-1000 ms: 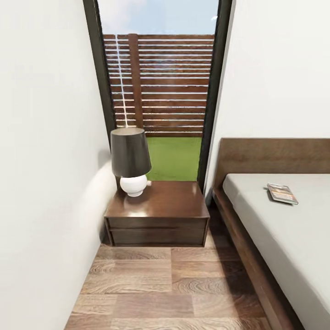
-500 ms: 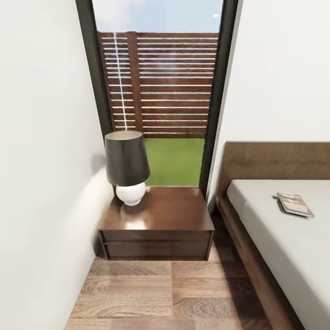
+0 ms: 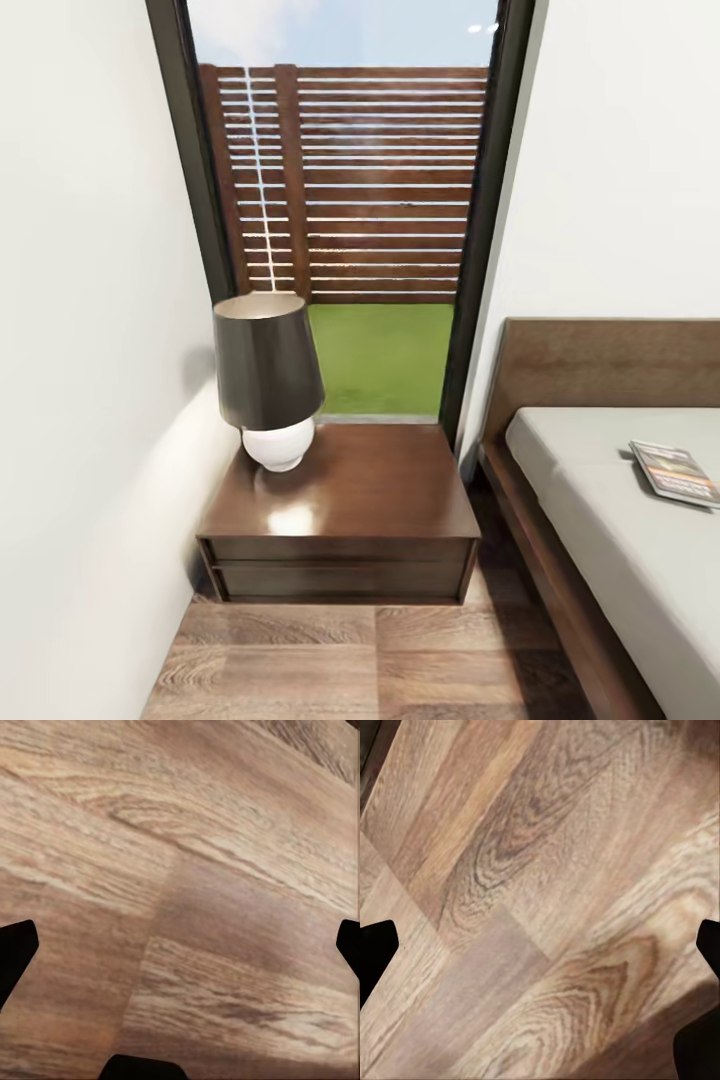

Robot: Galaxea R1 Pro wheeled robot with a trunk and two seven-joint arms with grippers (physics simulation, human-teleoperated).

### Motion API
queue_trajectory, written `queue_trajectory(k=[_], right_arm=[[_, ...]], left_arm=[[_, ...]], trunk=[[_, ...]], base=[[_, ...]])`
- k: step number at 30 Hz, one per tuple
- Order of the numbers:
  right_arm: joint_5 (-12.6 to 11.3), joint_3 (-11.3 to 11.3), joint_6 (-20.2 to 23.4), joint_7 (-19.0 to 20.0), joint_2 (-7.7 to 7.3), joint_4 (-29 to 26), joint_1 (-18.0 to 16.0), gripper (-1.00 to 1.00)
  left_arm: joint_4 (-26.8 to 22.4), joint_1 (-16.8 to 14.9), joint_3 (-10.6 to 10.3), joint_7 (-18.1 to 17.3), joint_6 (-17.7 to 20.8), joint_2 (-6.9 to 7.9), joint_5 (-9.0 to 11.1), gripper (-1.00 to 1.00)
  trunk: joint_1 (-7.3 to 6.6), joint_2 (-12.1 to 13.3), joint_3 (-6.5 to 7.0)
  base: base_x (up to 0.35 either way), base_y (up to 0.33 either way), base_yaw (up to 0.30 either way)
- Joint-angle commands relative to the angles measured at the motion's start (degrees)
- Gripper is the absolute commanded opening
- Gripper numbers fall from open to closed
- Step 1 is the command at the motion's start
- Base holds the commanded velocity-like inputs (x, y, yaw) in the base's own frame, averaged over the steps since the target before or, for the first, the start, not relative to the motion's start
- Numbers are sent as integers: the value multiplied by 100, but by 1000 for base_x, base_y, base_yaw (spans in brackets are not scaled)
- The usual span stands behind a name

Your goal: In the bedroom, move the book from the bed onto either nightstand, and place the two sandals side by side next to the bed.

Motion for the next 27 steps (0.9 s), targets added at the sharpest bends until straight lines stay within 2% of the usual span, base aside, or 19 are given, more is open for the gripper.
queue_trajectory(k=[1,22,27], right_arm=[[-31,39,-30,39,1,27,-10,100],[-26,25,-31,39,1,27,-10,100],[-27,24,-31,40,1,27,-9,100]], left_arm=[[7,-4,-48,-14,-29,1,33,100],[7,-4,-48,-5,-33,-5,33,100],[7,-4,-48,-5,-33,-4,33,100]], trunk=[[2,-2,-5],[2,-2,-5],[2,-2,-5]], base=[[298,0,0],[297,0,0],[163,0,0]])
